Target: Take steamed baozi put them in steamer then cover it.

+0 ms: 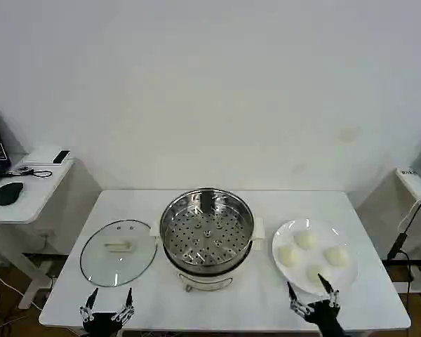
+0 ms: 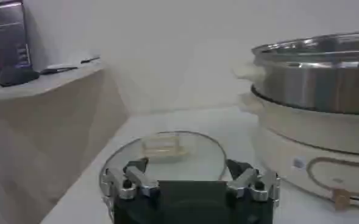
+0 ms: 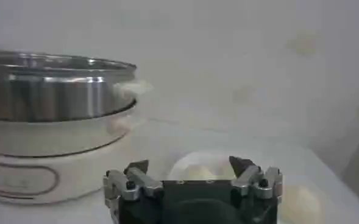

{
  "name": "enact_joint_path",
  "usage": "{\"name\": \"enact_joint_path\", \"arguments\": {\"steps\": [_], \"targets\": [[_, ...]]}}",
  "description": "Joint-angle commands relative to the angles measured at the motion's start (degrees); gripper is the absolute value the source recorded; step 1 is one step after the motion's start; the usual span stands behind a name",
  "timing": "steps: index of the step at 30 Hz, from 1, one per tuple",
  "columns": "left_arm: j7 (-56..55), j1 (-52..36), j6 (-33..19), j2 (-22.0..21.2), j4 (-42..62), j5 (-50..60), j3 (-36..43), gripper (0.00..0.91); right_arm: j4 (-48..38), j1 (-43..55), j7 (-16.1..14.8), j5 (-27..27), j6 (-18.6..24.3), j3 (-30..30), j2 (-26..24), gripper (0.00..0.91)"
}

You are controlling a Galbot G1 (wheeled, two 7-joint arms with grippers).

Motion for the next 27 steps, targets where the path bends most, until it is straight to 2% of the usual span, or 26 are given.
{"name": "enact_joint_path", "arguments": {"steps": [1, 3, 7, 10, 11, 12, 13, 15, 17, 18, 22, 24, 25, 26, 27], "targets": [[0.22, -0.32, 7.72, 0.29, -2.27, 1.69, -0.21, 0.907, 0.56, 3.38, -0.47, -5.25, -6.58, 6.96, -4.64, 0.907], [1.85, -0.08, 8.50, 0.28, -3.07, 2.05, -0.43, 0.907, 0.79, 3.79, -2.84, -6.01, -9.94, 9.93, -8.40, 0.907], [3.83, -0.02, 8.71, 0.05, -3.49, 2.73, -0.61, 0.907, -0.21, 4.84, -7.71, -9.77, -13.53, 14.00, -15.85, 0.907], [4.16, -0.34, 8.15, -0.12, -3.59, 3.67, -0.27, 0.907, -2.89, 7.92, -14.48, -14.58, -15.70, 15.25, -21.76, 0.907], [4.37, -0.47, 7.44, -0.19, -3.68, 5.21, -0.02, 0.907, -3.76, 8.62, -15.65, -16.23, -15.93, 15.23, -22.94, 0.907], [4.62, -0.86, 6.62, -0.23, -3.65, 7.96, 0.23, 0.907, -5.60, 10.85, -21.98, -22.14, -16.26, 15.08, -25.16, 0.907], [4.59, -1.13, 6.33, -0.26, -3.74, 9.10, 0.37, 0.907, -6.11, 11.49, -23.11, -25.52, -16.04, 15.08, -26.25, 0.907], [4.45, -1.58, 6.45, -0.48, -5.04, 9.88, 0.42, 0.907, -7.80, 14.29, -28.98, -32.90, -13.48, 14.40, -30.47, 0.907], [4.39, -1.72, 6.69, -0.75, -5.98, 10.42, 0.11, 0.907, -8.75, 16.25, -31.71, -34.57, -13.06, 13.19, -33.06, 0.907], [4.31, -1.72, 6.62, -0.95, -6.70, 11.20, -0.22, 0.907, -9.74, 18.76, -34.55, -34.90, -12.89, 11.72, -36.05, 0.907], [3.72, -1.02, 5.78, -1.15, -7.26, 12.56, -0.71, 0.907, -15.22, 27.22, -38.89, -36.69, -11.20, 3.98, -42.49, 0.907], [3.18, -0.53, 5.19, -1.41, -7.08, 13.58, -0.67, 0.907, -19.23, 35.66, -41.31, -37.29, -10.82, -4.07, -45.02, 0.907], [3.17, -0.40, 5.09, -1.57, -7.05, 13.95, -0.69, 0.907, -19.58, 35.66, -41.85, -37.39, -10.50, -4.92, -45.02, 0.907], [2.98, -0.29, 5.03, -1.74, -6.98, 14.24, -0.62, 0.907, -22.90, 43.34, -43.85, -37.36, -9.63, -11.73, -45.88, 0.907], [2.90, -0.26, 5.07, -1.96, -6.91, 14.46, -0.62, 0.907, -24.34, 46.91, -45.15, -37.20, -9.20, -14.98, -46.27, 0.907]]}}
